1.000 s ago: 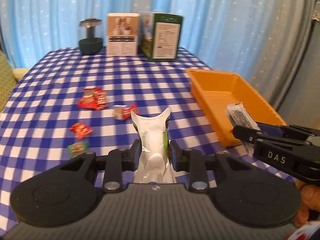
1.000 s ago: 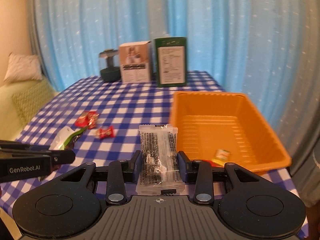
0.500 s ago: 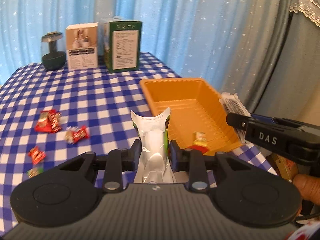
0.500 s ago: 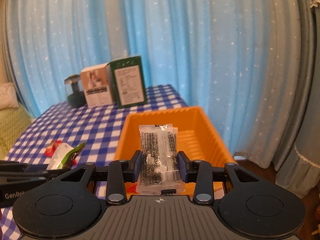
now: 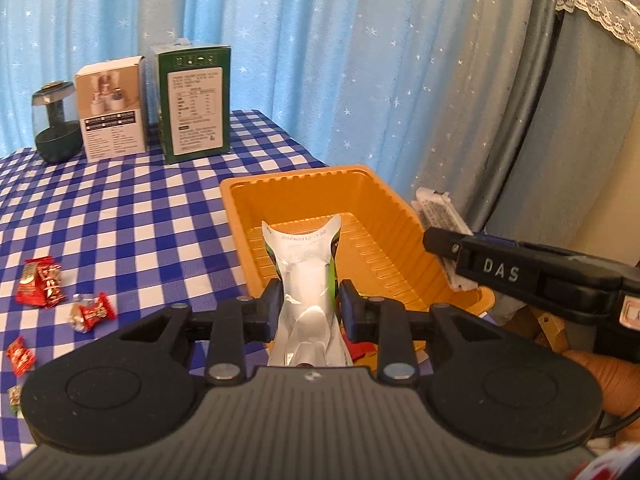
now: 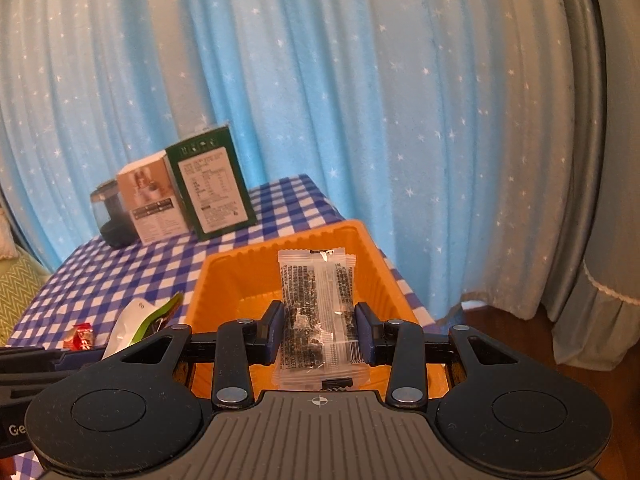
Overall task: Organize snacks
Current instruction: 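Carry the white-green bag and seaweed packet over the orange tray, then open both tools to drop the bag and packet into the tray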
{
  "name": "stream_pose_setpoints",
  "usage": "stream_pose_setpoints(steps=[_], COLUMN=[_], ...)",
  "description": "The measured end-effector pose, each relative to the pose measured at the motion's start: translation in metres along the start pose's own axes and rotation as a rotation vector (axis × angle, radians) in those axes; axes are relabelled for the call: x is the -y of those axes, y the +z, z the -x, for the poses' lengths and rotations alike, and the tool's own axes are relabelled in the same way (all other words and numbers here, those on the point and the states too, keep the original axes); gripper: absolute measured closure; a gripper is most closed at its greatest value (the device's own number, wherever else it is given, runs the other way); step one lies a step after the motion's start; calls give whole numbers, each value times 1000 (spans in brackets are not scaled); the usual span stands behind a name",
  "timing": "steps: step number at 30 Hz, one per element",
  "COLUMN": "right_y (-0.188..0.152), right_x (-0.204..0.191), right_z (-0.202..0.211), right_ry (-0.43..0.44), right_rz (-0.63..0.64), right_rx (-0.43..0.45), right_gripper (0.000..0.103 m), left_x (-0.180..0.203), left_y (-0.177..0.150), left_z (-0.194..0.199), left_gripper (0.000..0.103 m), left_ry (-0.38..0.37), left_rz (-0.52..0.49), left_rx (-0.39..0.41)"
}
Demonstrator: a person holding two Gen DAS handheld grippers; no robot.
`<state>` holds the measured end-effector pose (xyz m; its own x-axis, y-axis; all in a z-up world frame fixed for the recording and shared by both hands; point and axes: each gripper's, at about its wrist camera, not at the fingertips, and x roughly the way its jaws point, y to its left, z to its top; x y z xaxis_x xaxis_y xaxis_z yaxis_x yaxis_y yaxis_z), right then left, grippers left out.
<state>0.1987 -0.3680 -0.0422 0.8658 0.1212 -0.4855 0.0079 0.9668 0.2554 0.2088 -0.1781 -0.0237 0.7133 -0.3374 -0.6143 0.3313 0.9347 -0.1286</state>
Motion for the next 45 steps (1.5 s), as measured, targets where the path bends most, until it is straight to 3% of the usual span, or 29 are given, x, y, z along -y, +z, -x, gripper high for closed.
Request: stream_pose_setpoints(steps=[19, 37, 42, 44, 45], right_y=[-2, -6, -6, -5, -5], right_x=[11, 2, 5, 7, 9], right_z=[-11, -11, -12, -12, -11], right_ry=[-27, 6, 78, 93, 88], right_rz=[-46, -32, -61, -86, -97], right_rx=[-22, -22, -20, -15, -11], right_gripper=[64, 64, 64, 59, 49], left_x=[-1, -23, -25, -28, -29], left_y=[5, -3, -3, -4, -5], left_z=[-43, -16, -11, -10, -9], left_gripper=[75, 73, 69, 64, 63], left_ry=[-38, 2, 17, 23, 26], left_rz=[-8, 44, 42, 46, 48], left_rx=[-16, -8, -9, -9, -10])
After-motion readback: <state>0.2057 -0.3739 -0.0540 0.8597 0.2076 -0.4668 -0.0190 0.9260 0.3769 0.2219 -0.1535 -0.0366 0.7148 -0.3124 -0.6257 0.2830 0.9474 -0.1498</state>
